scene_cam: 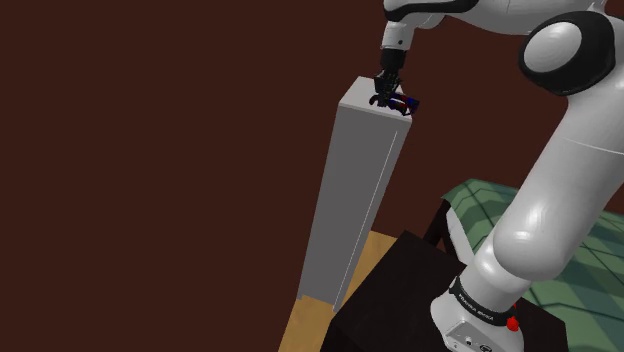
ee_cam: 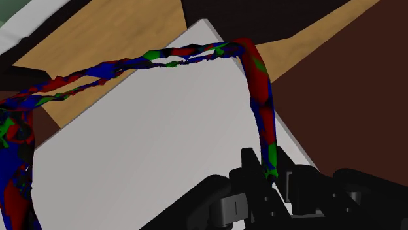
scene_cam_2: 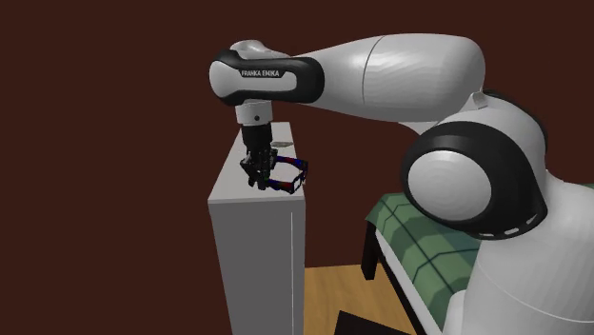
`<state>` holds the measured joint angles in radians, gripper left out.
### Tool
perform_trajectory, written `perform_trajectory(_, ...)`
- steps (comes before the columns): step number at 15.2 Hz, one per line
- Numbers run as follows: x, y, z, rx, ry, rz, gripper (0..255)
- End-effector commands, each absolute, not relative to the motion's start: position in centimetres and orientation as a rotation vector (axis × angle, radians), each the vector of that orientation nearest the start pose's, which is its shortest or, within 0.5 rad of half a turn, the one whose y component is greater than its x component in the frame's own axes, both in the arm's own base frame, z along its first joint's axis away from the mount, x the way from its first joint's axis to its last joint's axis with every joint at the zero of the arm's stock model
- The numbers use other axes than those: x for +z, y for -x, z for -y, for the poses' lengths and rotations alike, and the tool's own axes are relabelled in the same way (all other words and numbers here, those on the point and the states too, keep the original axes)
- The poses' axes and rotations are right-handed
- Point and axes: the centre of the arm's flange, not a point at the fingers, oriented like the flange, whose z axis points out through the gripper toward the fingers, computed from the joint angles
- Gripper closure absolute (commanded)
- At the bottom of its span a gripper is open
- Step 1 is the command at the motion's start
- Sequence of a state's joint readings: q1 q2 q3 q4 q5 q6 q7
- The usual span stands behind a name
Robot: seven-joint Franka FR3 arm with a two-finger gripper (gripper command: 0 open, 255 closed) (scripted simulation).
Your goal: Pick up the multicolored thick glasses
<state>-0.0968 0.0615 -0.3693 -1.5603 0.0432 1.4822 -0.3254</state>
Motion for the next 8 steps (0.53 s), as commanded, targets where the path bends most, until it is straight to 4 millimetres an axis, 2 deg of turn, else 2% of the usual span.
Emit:
perform_trajectory(1,59.0,-50.6,24.2,0.18,3.057,-0.216,255)
perform_trajectory(2,59.0,-50.6,24.3,0.18,3.057,-0.216,255)
perform_trajectory(8,62.2,-50.6,24.3,0.18,3.057,-0.216,255)
